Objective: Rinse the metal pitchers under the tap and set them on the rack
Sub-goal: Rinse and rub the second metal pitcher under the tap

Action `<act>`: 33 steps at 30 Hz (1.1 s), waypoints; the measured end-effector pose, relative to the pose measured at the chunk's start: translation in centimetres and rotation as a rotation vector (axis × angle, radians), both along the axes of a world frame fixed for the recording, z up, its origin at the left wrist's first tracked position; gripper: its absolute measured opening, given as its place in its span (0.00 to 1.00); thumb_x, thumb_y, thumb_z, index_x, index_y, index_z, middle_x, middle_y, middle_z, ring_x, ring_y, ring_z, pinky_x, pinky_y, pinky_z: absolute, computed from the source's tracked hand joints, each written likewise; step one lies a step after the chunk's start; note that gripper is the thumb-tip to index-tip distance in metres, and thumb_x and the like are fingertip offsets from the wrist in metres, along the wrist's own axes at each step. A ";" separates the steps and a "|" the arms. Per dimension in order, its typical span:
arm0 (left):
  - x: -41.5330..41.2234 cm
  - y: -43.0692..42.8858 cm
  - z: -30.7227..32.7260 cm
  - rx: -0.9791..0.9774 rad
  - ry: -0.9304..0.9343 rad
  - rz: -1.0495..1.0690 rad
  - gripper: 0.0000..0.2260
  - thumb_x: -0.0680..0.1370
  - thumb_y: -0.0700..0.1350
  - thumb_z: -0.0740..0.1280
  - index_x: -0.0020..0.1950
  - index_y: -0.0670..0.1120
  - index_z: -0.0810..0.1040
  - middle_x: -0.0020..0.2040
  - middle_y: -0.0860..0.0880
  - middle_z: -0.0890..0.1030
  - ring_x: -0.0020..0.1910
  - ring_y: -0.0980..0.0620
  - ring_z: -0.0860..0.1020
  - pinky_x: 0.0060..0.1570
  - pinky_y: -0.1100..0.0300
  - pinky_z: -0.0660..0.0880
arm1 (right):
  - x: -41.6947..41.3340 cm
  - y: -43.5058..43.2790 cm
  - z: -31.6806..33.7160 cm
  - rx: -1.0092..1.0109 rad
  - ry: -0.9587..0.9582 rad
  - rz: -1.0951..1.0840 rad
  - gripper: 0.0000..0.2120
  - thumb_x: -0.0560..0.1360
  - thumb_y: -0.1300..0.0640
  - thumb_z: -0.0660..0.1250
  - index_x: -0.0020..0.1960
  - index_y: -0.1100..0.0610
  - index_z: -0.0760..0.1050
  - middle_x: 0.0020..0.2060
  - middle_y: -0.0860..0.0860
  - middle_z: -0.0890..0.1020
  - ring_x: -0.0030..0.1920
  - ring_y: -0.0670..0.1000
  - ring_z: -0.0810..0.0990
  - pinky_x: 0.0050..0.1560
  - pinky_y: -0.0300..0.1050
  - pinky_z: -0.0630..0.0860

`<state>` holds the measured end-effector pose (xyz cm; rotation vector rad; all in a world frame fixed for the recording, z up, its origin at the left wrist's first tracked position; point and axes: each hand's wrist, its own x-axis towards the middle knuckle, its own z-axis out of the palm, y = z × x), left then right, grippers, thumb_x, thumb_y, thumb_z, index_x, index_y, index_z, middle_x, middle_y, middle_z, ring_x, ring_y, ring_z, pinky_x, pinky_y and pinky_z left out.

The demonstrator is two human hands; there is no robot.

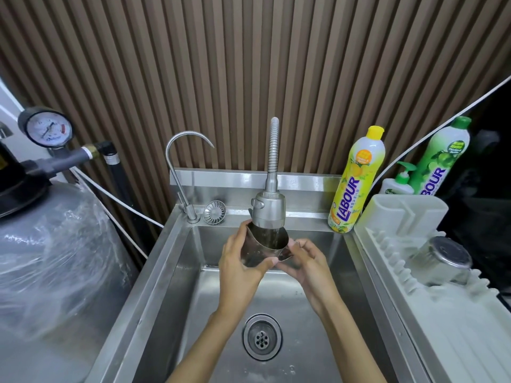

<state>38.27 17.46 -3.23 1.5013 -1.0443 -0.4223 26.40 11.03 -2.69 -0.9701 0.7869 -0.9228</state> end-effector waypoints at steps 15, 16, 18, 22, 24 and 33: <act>-0.5 -1.5 -0.8 -0.044 0.444 -0.135 0.32 0.65 0.28 0.73 0.65 0.49 0.72 0.58 0.49 0.80 0.59 0.55 0.78 0.58 0.66 0.74 | -0.7 0.0 2.8 -0.391 0.366 -0.128 0.12 0.74 0.64 0.66 0.36 0.54 0.68 0.52 0.43 0.82 0.53 0.41 0.79 0.52 0.32 0.73; -0.3 -1.6 -0.9 -0.061 0.414 -0.100 0.35 0.64 0.27 0.74 0.64 0.54 0.71 0.60 0.53 0.79 0.62 0.56 0.76 0.62 0.64 0.72 | -0.6 -0.2 2.3 -0.333 0.280 -0.088 0.12 0.75 0.65 0.66 0.36 0.56 0.67 0.54 0.44 0.82 0.55 0.41 0.79 0.56 0.36 0.73; 0.0 -1.4 -0.5 -0.079 0.253 -0.033 0.40 0.63 0.28 0.75 0.62 0.63 0.68 0.63 0.61 0.74 0.65 0.63 0.71 0.65 0.67 0.67 | -0.2 -0.3 1.1 -0.200 0.120 -0.031 0.11 0.75 0.65 0.65 0.37 0.58 0.66 0.57 0.48 0.81 0.59 0.46 0.79 0.62 0.46 0.72; 0.1 0.1 1.1 -0.057 -0.060 0.000 0.39 0.63 0.39 0.78 0.65 0.61 0.62 0.61 0.68 0.66 0.61 0.78 0.64 0.59 0.81 0.60 | 0.3 0.1 -0.3 0.000 -0.137 0.026 0.08 0.76 0.64 0.62 0.40 0.60 0.67 0.51 0.61 0.79 0.52 0.59 0.80 0.61 0.55 0.75; 0.0 0.5 1.5 0.002 -0.147 0.061 0.40 0.60 0.57 0.76 0.68 0.60 0.63 0.56 0.64 0.70 0.58 0.68 0.68 0.59 0.73 0.64 | 0.0 0.4 0.0 0.006 -0.091 0.030 0.08 0.76 0.60 0.63 0.39 0.59 0.69 0.45 0.62 0.80 0.47 0.60 0.81 0.53 0.52 0.80; -1.5 -0.5 0.7 0.084 0.346 -0.051 0.28 0.59 0.58 0.76 0.56 0.53 0.77 0.48 0.52 0.85 0.48 0.55 0.82 0.49 0.64 0.76 | -0.8 -0.8 5.5 -0.538 0.806 -0.207 0.10 0.74 0.51 0.67 0.37 0.52 0.70 0.35 0.47 0.80 0.40 0.51 0.78 0.44 0.47 0.74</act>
